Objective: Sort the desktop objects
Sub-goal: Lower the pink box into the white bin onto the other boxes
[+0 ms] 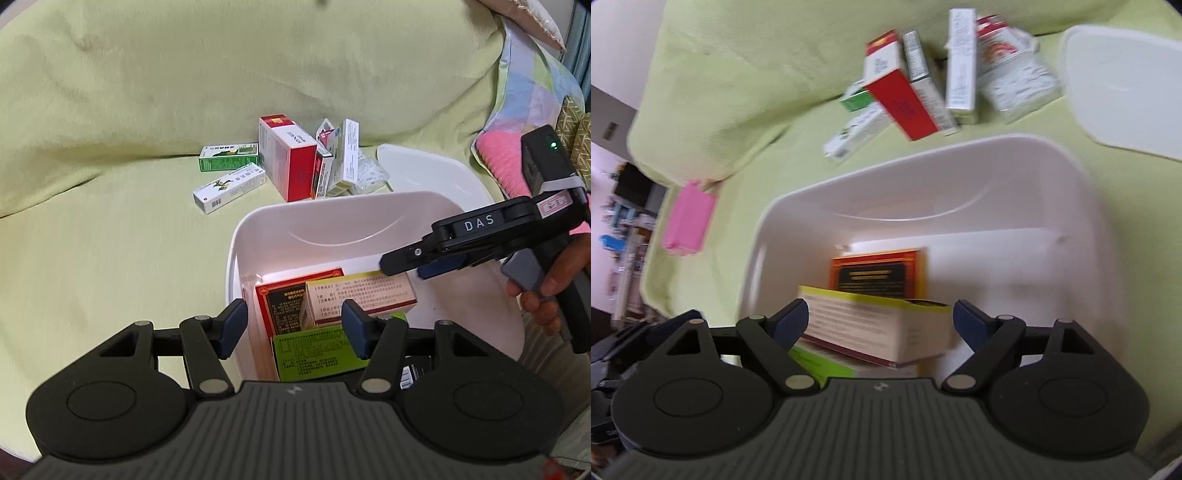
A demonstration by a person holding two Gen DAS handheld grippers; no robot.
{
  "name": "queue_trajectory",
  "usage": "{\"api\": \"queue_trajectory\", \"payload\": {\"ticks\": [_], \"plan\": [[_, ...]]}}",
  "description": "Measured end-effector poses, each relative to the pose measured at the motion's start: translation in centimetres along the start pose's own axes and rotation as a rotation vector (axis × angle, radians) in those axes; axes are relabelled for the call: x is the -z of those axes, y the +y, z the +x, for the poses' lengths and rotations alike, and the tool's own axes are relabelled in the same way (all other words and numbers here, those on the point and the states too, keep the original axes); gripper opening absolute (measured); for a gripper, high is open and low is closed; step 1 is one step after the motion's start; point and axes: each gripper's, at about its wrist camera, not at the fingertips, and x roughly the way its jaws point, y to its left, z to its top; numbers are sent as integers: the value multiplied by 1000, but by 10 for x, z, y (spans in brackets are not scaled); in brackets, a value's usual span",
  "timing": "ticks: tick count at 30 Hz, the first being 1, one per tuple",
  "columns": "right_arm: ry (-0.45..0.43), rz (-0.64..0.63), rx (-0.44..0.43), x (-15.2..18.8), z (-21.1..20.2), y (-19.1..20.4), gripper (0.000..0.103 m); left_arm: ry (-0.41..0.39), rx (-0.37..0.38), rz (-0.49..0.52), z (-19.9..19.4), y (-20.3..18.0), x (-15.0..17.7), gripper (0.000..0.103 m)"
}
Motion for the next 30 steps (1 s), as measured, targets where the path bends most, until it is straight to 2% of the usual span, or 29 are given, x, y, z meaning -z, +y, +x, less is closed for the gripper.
{"api": "queue_trajectory", "payload": {"ticks": [1, 3, 6, 13, 19, 30], "plan": [[-3, -25, 23, 2, -2, 2, 78, 1, 1, 0, 0, 0, 1, 59], [-12, -95, 90, 7, -7, 7, 50, 6, 0, 1, -1, -1, 4, 59], [-24, -234, 203, 14, -13, 20, 39, 15, -19, 6, 0, -1, 7, 59], [-25, -298, 352, 13, -14, 19, 36, 30, 10, 17, 6, -2, 9, 59], [5, -286, 335, 8, -3, 16, 35, 80, 103, 26, 33, -9, -3, 59], [40, -280, 300, 3, 17, 17, 35, 178, 161, -4, 76, -7, -11, 59]]}}
